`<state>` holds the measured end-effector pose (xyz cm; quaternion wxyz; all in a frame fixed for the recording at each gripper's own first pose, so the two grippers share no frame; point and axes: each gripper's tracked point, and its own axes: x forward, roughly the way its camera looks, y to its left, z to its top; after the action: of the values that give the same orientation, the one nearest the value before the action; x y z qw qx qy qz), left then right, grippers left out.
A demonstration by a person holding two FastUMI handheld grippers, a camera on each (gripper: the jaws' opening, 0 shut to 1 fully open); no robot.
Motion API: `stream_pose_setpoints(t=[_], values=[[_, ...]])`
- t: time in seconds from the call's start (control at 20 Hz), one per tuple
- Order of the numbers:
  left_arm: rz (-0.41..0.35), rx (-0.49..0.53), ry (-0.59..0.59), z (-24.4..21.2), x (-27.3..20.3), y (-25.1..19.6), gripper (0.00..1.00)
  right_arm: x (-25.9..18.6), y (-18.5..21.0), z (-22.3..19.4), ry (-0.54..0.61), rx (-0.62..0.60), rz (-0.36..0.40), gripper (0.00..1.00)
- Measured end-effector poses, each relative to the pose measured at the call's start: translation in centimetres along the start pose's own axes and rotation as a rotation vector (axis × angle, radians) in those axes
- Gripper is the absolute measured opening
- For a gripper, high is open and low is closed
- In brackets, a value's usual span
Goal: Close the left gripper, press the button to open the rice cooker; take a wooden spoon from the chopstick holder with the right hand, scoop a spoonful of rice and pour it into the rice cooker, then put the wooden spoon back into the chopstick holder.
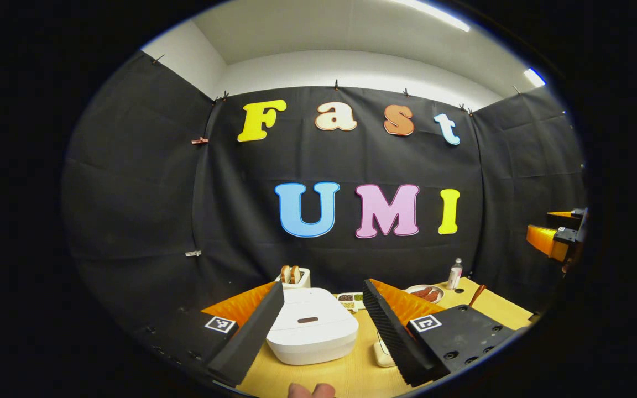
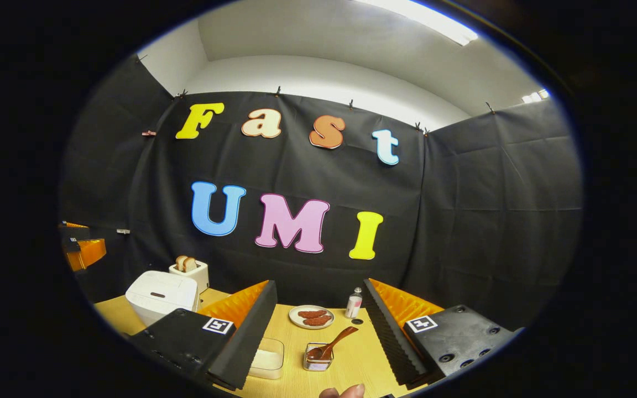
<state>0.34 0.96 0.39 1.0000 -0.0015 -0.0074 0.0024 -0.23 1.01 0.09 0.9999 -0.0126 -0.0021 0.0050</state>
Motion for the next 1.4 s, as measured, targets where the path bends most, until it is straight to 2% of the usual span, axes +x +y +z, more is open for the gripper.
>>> stream_pose_setpoints(t=[0.4, 0.6, 0.7, 0.85, 0.9, 0.95, 1.05, 1.15, 1.3, 1.4], values=[[0.004, -0.012, -0.014, 0.6, -0.4, 0.3, 0.99, -0.5, 0.2, 0.9, -0.018, -0.012, 0.006, 0.97], [-0.023, -0.002, -0.023, 0.9, -0.5, 0.0, 0.97, -0.7, -0.3, 0.9, -0.028, -0.035, -0.008, 0.97], [-0.058, 0.005, -0.023, 0.9, -0.6, -0.4, 0.84, -0.6, -0.1, 0.3, -0.019, -0.04, -0.004, 0.97], [-0.178, -0.022, 0.003, 0.0, -0.5, -1.9, 0.49, -0.5, 0.2, -0.4, -0.003, -0.033, -0.001, 0.97], [-0.181, -0.015, 0.016, -0.4, -0.3, -1.4, 0.47, -0.5, 0.5, -0.7, 0.003, -0.032, 0.003, 0.97], [-0.184, -0.003, 0.035, -1.2, 0.0, -0.9, 0.26, -0.4, 0.6, -1.1, 0.007, -0.033, 0.006, 0.97], [-0.246, -0.002, 0.089, -2.7, 0.2, -1.6, 0.08, -0.2, 0.7, -1.7, 0.017, -0.034, 0.008, 0.97], [-0.314, -0.037, 0.134, -3.9, 0.8, -2.0, 0.06, -0.1, 1.0, -2.5, 0.029, -0.032, 0.015, 0.98], [-0.279, -0.012, 0.217, -6.7, 3.3, 0.4, 0.06, 0.3, 1.4, -3.9, 0.049, -0.046, 0.031, 0.97], [-0.283, 0.014, 0.253, -7.8, 5.5, 0.9, 0.06, 0.5, 1.2, -4.7, 0.054, -0.042, 0.027, 0.97]])
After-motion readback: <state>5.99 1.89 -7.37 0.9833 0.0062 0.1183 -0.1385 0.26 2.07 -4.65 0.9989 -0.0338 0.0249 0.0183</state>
